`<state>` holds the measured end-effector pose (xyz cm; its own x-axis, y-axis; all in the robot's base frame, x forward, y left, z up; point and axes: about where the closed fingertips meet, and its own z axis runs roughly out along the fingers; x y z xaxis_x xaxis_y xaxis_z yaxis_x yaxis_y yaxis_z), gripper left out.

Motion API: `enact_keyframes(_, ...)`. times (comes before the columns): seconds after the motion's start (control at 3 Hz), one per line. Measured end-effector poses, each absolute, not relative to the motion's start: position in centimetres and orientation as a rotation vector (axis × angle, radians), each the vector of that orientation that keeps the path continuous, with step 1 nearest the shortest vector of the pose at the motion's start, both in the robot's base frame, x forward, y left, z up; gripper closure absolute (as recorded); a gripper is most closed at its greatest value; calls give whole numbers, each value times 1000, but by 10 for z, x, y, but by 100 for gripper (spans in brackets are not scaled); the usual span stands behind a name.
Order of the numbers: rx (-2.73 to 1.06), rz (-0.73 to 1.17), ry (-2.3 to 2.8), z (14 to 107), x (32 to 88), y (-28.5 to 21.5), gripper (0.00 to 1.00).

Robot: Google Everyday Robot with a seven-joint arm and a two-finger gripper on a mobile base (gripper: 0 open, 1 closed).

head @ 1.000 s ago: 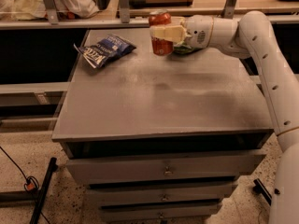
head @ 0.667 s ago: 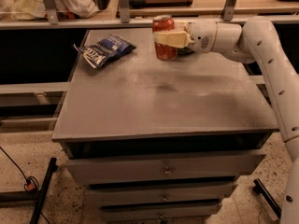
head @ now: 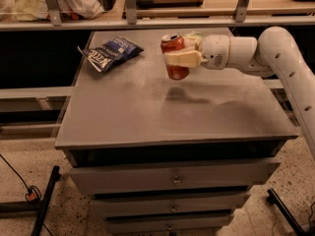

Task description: Place coke can upright

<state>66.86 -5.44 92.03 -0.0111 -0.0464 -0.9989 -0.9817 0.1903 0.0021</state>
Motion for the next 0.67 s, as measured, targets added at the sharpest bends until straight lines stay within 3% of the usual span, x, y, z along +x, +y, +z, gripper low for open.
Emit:
enact_keyframes(0.33,-1122,1031,1345,909,659,-54,100)
enact_keyframes(0.67,-1129,1028,1353,901,653,-52,82)
